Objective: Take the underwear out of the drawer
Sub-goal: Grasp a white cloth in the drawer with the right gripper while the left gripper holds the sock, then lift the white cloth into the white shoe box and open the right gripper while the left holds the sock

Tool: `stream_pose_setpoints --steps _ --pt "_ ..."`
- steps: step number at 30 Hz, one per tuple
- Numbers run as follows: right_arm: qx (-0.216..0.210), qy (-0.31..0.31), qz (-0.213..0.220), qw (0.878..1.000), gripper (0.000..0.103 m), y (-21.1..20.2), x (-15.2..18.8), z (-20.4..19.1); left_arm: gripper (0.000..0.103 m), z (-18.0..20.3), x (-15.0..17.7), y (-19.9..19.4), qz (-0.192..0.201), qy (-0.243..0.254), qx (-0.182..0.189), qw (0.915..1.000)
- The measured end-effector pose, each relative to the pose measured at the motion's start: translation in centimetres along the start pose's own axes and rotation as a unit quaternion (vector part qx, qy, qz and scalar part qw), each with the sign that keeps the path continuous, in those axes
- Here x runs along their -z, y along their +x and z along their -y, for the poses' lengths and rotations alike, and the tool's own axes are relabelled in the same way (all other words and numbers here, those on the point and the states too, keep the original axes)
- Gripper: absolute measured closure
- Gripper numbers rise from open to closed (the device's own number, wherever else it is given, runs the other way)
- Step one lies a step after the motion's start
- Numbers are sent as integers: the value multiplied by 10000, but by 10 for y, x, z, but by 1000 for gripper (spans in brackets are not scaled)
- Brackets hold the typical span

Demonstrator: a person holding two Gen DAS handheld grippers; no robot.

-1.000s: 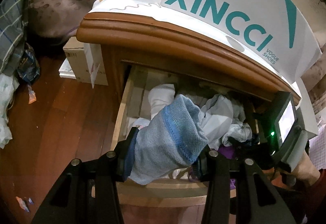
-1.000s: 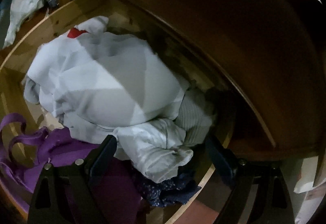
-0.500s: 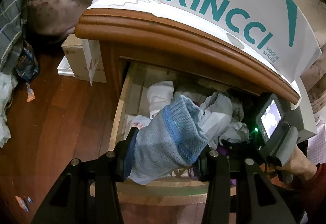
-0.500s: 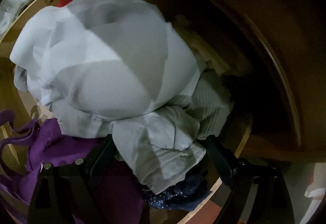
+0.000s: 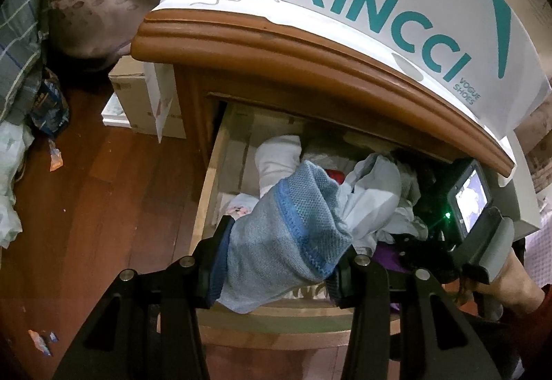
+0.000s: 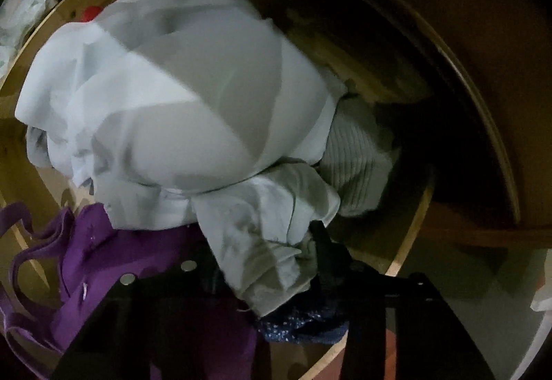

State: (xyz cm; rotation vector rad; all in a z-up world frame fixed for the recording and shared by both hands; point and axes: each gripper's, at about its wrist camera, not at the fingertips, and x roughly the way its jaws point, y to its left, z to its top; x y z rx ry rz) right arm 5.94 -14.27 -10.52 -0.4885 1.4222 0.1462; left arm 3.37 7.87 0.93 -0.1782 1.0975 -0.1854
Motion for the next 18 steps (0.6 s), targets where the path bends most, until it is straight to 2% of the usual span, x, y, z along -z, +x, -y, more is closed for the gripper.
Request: stream_pose_setpoints --steps 5,11,18 --pt "-57 48 -203 9998 64 -4 -2 0 60 -4 -1 -2 64 -51 34 10000" --pt "98 61 198 9997 64 -35 0 2 60 -3 0 -4 58 -29 77 9999" --pt "-106 604 921 9939 65 -84 18 -1 60 -3 -1 -6 77 -51 116 9999"
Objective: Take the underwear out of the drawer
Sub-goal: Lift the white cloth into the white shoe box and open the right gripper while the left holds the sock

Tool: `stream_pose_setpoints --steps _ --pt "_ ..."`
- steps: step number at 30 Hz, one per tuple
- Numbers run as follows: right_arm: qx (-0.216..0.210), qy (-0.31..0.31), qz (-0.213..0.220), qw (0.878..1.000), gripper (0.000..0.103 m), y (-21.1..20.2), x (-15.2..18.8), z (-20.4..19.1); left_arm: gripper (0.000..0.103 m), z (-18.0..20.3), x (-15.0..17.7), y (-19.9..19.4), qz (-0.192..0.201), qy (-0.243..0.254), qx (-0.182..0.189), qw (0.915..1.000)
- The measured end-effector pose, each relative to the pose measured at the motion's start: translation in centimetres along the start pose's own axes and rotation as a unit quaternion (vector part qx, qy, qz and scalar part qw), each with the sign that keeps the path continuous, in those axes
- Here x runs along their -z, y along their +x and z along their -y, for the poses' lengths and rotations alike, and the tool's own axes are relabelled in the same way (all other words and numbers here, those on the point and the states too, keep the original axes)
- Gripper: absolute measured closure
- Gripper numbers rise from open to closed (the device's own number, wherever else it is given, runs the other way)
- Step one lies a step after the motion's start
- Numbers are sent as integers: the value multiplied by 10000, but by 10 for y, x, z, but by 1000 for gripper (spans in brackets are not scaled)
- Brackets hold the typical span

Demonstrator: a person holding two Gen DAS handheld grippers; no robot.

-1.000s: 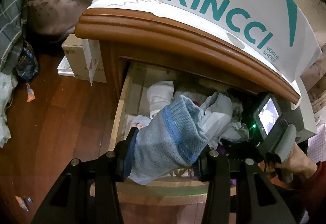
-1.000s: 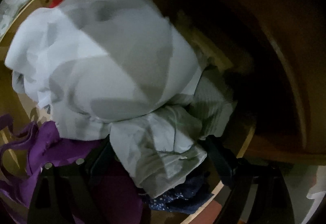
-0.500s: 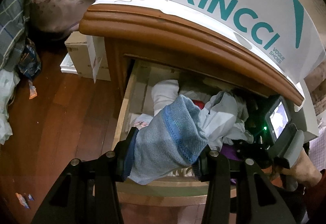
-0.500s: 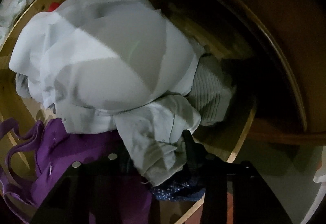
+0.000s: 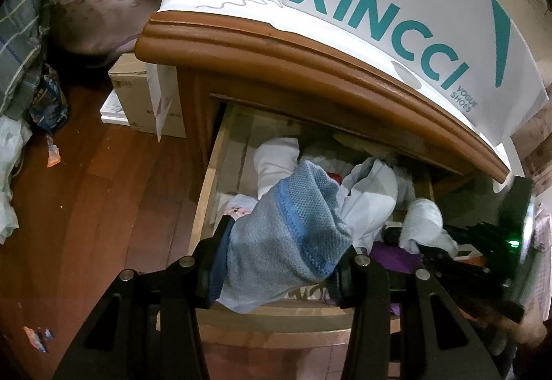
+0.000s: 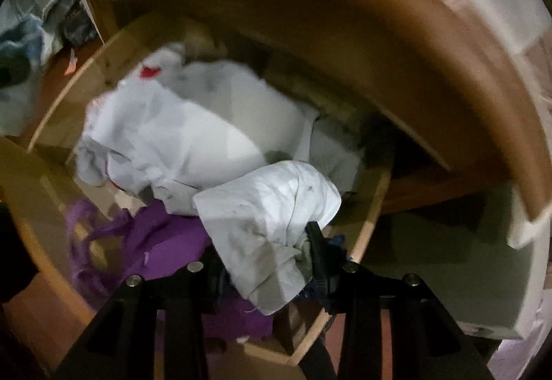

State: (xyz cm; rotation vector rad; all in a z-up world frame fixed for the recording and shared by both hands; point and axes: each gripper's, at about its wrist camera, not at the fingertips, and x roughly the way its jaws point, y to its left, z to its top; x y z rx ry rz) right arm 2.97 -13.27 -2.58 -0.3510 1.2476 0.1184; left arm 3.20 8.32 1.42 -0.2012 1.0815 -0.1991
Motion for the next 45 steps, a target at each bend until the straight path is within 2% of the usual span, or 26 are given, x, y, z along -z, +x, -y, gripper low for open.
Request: stream_pose_setpoints --steps 7,12,18,21,24,27,30,33,40,45 --pt "-426 460 466 9969 65 -46 19 -4 60 0 0 -7 90 9 60 9999" --pt "-491 640 947 9922 65 -107 31 7 60 -3 -1 -14 211 -51 98 9997" --pt "-313 719 1663 9830 65 -185 14 27 60 -7 -2 -16 266 -161 103 9995" --pt "-225 809 2124 9736 65 -234 -7 47 60 -8 -2 -17 275 -163 78 9995" --pt "-18 839 2385 9675 65 -256 -34 58 60 -8 -2 -17 264 -174 68 9995" --pt "137 884 2488 9644 65 -263 -64 67 60 -8 -3 -17 265 -186 75 9994" --pt "256 954 2391 9660 65 -261 -100 82 60 -8 -3 -17 276 -201 85 9994" --pt "326 1001 2151 9709 65 -235 -123 89 60 -9 -4 -18 301 -209 107 9993" --pt "499 879 1443 9843 65 -182 -141 96 60 -12 -4 -22 342 -206 140 9991" --pt "515 907 1192 9874 64 -157 -136 96 60 -10 -4 -21 337 -155 112 9993"
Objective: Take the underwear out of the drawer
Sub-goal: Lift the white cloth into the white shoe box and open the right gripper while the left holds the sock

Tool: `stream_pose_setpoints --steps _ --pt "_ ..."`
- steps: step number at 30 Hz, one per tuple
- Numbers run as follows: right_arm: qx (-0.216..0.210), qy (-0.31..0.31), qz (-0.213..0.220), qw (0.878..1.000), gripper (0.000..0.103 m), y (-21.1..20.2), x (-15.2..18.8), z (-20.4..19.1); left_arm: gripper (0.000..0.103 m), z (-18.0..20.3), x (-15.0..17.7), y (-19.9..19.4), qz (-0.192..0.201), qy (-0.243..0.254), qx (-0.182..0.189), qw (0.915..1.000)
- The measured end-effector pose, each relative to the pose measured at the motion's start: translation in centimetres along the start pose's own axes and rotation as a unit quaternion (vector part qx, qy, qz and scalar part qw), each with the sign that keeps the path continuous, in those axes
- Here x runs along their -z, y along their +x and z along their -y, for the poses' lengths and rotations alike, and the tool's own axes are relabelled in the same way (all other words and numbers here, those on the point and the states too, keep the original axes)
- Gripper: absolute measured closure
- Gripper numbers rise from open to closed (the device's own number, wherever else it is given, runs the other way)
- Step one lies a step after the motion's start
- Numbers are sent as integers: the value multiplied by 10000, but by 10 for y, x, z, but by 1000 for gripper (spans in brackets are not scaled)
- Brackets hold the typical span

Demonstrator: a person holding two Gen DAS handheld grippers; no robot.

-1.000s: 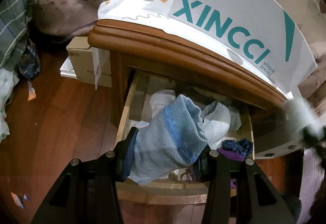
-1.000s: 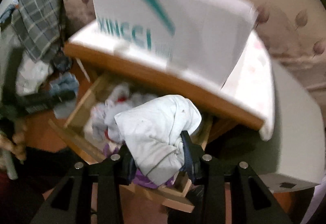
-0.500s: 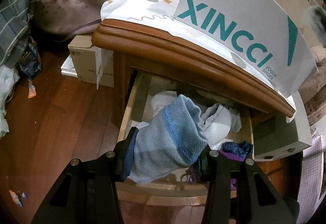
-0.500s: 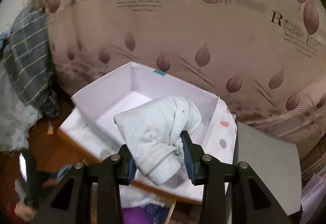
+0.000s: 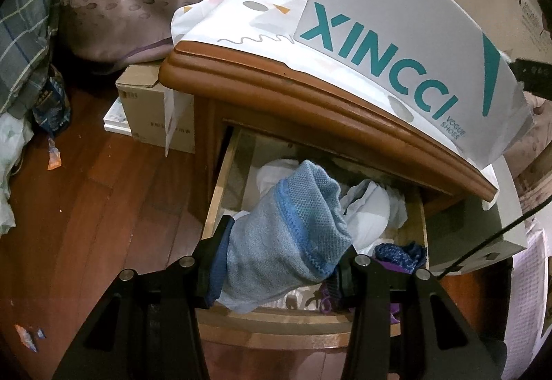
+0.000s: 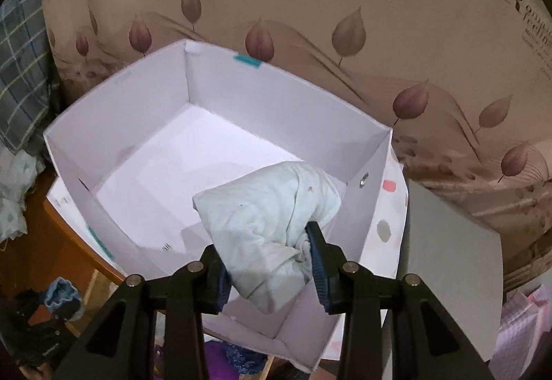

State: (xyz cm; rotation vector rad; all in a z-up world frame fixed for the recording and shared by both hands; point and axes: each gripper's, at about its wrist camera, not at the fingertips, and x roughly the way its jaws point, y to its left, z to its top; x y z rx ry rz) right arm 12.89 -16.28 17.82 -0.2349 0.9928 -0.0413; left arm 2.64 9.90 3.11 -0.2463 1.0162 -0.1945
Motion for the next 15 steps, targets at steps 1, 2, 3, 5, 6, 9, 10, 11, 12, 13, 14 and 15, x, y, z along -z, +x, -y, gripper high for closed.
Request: stream_pose_setpoints --steps 1,2,3,5,6,9,10,11,12,13,14,15 --pt "-3 7 -71 10000 64 3 2 1 60 0 -1 0 0 -4 2 10000" --pt "-113 118 -55 9999 64 4 3 4 60 0 -1 0 -2 5 0 10000" --pt "-109 177 -103 9997 64 6 5 8 60 0 -1 0 -4 5 -5 10000" --pt "-48 133 -136 9998 64 10 7 13 60 0 -1 0 -10 8 0 10000" --pt "-36 138 -166 9998 64 11 8 17 60 -1 -1 0 -17 9 -3 10000" --pt "185 -99 -211 9996 64 13 9 20 60 -1 -2 1 -25 10 -7 10000" --pt "231 -144 -232 9994 64 14 8 21 60 -1 -2 1 -25 9 -8 10000" --pt "279 -178 -271 9991 64 16 8 22 60 -1 -2 1 -28 13 1 10000" --pt "357 -241 -295 9986 64 18 8 24 60 -1 -2 1 -30 13 -5 10000" --pt "401 -272 -298 9984 64 18 8 24 60 -1 -2 1 -33 21 -15 10000" --pt "479 -328 -301 9979 64 19 8 25 60 -1 -2 1 -34 26 -12 10000" --pt "553 -376 -319 9972 64 21 8 26 60 0 -2 2 -40 32 -14 10000"
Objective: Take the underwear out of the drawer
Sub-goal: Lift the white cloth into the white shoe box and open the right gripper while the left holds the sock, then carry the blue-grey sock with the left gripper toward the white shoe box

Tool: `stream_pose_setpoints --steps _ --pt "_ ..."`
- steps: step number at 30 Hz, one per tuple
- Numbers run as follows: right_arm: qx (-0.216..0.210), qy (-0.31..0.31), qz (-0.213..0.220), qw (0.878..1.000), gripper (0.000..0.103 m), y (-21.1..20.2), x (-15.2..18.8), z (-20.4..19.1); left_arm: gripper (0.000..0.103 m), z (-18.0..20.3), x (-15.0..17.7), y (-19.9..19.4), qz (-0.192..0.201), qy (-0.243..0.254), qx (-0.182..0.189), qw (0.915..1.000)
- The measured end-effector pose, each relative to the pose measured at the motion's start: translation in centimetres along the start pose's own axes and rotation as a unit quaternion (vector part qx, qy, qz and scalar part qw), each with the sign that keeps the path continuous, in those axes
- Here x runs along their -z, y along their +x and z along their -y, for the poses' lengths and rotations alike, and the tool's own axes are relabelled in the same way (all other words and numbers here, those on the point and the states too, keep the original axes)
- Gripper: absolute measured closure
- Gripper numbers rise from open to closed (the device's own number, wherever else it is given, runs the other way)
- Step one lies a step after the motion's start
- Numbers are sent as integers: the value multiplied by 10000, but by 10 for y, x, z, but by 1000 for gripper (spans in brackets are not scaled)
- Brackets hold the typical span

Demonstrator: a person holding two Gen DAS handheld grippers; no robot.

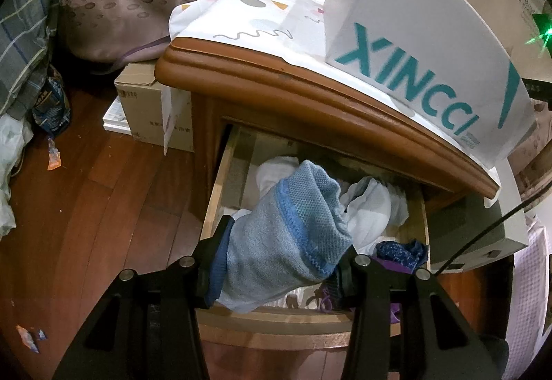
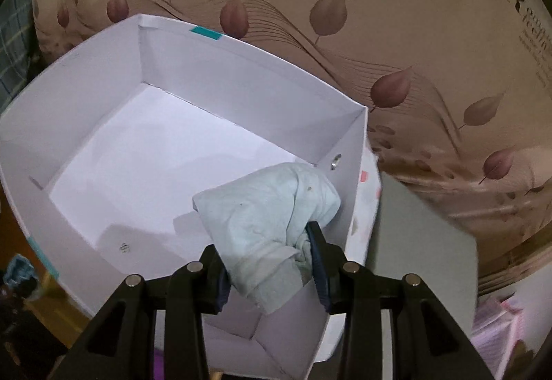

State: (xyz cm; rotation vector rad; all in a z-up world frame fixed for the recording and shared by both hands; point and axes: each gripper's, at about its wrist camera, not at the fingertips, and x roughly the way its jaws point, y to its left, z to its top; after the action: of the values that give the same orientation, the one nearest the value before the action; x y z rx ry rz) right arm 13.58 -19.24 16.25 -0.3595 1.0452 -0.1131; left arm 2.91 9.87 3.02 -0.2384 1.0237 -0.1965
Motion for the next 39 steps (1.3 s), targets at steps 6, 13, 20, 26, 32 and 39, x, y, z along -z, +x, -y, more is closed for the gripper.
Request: stream_pose_setpoints --steps 6,13,20,26,32,39 --pt "-47 145 1 9999 57 3 -4 1 60 2 0 2 -28 10 4 10000" --pt "-145 449 437 9979 39 -15 -7 1 60 3 1 3 -42 20 -5 10000" --pt "-314 941 1451 9844 39 -72 38 7 60 6 2 2 39 91 -7 10000" --pt "-341 1534 2156 9637 28 -82 125 2 60 7 3 4 62 122 -84 9999" --pt "124 1428 1938 9705 27 -36 187 -12 60 11 3 6 133 211 -224 9994" --pt "206 1688 1621 9720 27 9 214 -7 60 20 5 9 172 312 -373 9987"
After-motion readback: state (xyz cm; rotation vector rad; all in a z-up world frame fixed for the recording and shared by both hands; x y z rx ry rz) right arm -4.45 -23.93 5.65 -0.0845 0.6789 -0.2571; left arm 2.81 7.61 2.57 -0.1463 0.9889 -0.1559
